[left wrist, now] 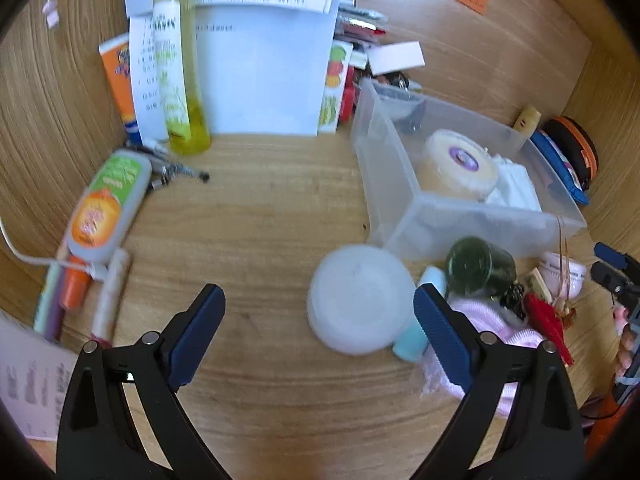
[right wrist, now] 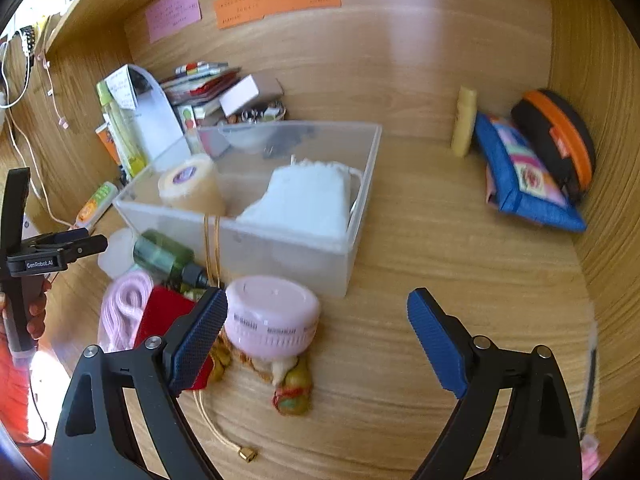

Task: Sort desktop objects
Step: 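Move the left gripper to the white round lid on the desk, then grasp the white round lid with the left gripper while the right grasps the pink fan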

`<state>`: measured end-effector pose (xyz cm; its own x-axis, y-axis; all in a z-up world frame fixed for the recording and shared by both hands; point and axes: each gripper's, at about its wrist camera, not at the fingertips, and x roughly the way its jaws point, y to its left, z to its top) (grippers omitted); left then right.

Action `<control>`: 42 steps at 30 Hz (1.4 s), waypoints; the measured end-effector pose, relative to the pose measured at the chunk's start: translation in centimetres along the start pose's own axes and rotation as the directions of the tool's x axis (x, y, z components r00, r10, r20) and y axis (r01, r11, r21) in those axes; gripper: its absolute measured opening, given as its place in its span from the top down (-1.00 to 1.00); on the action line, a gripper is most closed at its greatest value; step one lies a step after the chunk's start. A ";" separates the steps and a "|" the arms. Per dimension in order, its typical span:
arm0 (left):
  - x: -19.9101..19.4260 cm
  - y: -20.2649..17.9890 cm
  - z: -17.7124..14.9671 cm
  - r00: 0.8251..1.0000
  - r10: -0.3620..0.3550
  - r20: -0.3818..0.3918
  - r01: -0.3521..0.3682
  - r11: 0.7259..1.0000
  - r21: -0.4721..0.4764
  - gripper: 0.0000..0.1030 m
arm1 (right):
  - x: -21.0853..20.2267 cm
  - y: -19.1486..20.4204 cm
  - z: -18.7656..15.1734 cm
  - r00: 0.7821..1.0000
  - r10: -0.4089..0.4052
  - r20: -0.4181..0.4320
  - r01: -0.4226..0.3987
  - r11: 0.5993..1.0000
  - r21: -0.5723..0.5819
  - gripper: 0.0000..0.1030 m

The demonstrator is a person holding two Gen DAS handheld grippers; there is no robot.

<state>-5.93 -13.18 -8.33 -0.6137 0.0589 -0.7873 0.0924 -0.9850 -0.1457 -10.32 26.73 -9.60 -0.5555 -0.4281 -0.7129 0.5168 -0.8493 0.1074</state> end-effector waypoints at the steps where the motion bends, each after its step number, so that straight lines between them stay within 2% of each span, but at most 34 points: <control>1: 0.0 -0.1 -0.2 1.000 -0.004 -0.002 0.004 1.000 0.001 -0.87 | 0.2 0.0 -0.2 1.000 0.004 -0.006 -0.004 1.000 0.001 -0.75; 5: 0.4 -0.7 -1.0 1.000 0.006 -0.016 -0.006 1.000 0.020 -0.87 | 0.8 0.3 -1.1 0.999 0.022 -0.033 -0.022 1.000 -0.005 -0.75; 10: 1.4 -1.0 -1.3 0.999 0.006 -0.043 -0.005 1.000 0.025 -0.87 | 1.7 0.6 -1.6 0.999 0.008 -0.045 -0.009 1.000 -0.020 -0.75; 18: 3.0 -0.9 -1.0 0.997 -0.007 -0.074 0.010 0.999 0.035 -0.87 | 3.4 1.0 -1.1 0.996 0.058 -0.073 -0.060 0.998 -0.021 -0.75; 25: 3.7 -1.1 -0.6 0.999 0.019 -0.043 -0.017 0.998 0.053 -0.87 | 5.3 1.6 -0.4 0.990 0.102 -0.100 -0.103 0.995 -0.010 -0.73; 26: 3.8 -1.2 -0.6 0.999 0.026 -0.038 -0.023 0.998 0.054 -0.87 | 5.3 1.7 -0.3 0.990 0.108 -0.089 -0.110 0.994 -0.018 -0.70; 30: 4.2 -1.1 -0.5 0.999 0.033 -0.027 -0.032 0.999 0.041 -0.86 | 5.2 2.3 -0.3 0.993 0.101 -0.065 -0.105 0.993 -0.058 -0.38; 32: 4.1 -1.2 -0.6 0.999 0.038 -0.018 -0.037 0.998 0.047 -0.68 | 5.0 2.3 -0.3 0.992 0.106 -0.062 -0.110 0.992 -0.066 -0.23; 35: 4.1 -1.6 -0.7 0.998 0.056 -0.008 -0.055 0.995 0.086 -0.37 | 4.7 2.2 -0.4 0.991 0.126 -0.050 -0.129 0.990 -0.059 -0.22; 37: 4.0 -1.9 -0.7 0.999 0.049 -0.006 -0.048 0.994 0.102 -0.26 | 4.4 2.2 -0.6 0.991 0.128 -0.042 -0.130 0.990 -0.059 -0.20; 42: 3.8 -1.6 -1.0 0.999 0.045 -0.002 -0.045 0.995 0.092 -0.26 | 3.3 2.0 -0.7 0.992 0.127 -0.018 -0.128 0.990 -0.060 -0.17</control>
<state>-7.68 -11.21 -11.69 -0.6074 0.0146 -0.7943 0.0471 -0.9974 -0.0543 -10.64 23.87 -12.24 -0.4737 -0.5270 -0.7056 0.6216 -0.7676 0.1560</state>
